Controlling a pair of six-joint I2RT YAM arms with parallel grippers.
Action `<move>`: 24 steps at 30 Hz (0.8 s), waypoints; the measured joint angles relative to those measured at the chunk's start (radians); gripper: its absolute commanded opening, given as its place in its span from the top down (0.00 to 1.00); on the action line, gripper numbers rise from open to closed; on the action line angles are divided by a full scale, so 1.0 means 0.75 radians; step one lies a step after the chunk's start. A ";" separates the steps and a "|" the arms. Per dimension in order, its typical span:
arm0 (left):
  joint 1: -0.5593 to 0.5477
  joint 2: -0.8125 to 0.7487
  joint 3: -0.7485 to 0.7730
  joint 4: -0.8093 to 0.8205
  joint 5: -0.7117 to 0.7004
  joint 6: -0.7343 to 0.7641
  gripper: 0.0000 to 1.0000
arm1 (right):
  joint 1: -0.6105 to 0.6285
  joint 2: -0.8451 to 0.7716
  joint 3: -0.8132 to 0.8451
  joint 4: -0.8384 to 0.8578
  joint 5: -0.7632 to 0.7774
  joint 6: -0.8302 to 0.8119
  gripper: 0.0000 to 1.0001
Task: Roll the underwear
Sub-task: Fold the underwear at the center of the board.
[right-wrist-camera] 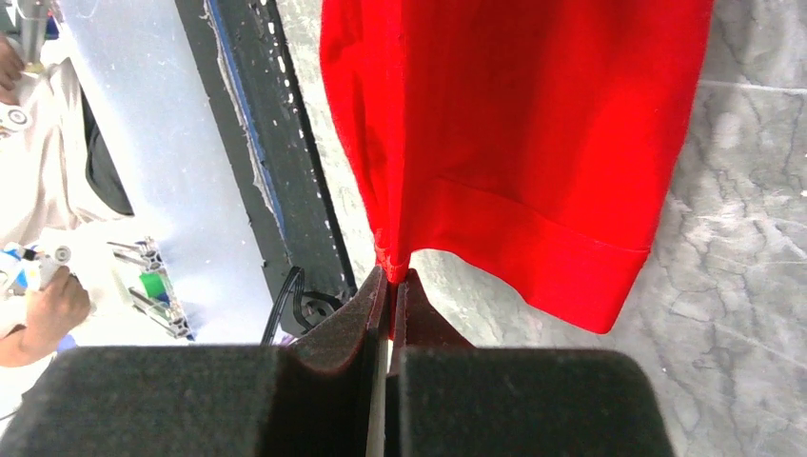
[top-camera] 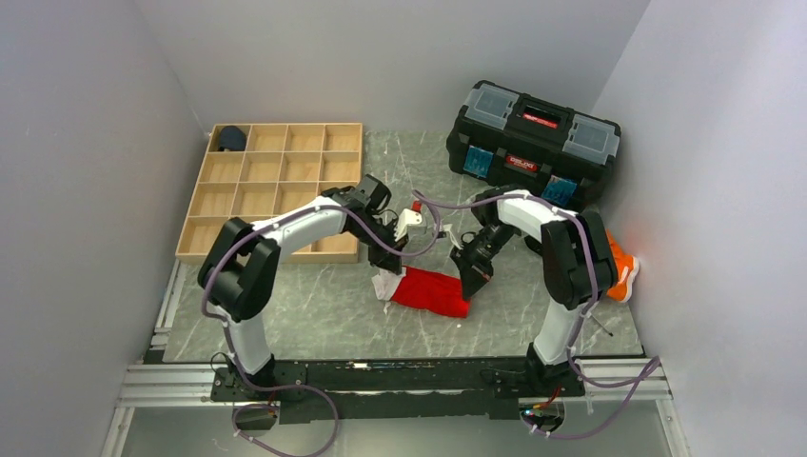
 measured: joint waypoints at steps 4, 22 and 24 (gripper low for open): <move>0.010 0.086 0.055 -0.027 0.017 -0.004 1.00 | -0.018 0.053 0.022 -0.001 -0.006 0.001 1.00; 0.042 0.236 0.162 -0.040 -0.020 -0.100 1.00 | -0.114 0.278 0.153 -0.005 -0.004 -0.014 1.00; 0.042 0.250 0.179 -0.037 -0.028 -0.106 1.00 | -0.120 0.292 0.155 -0.005 -0.003 -0.015 1.00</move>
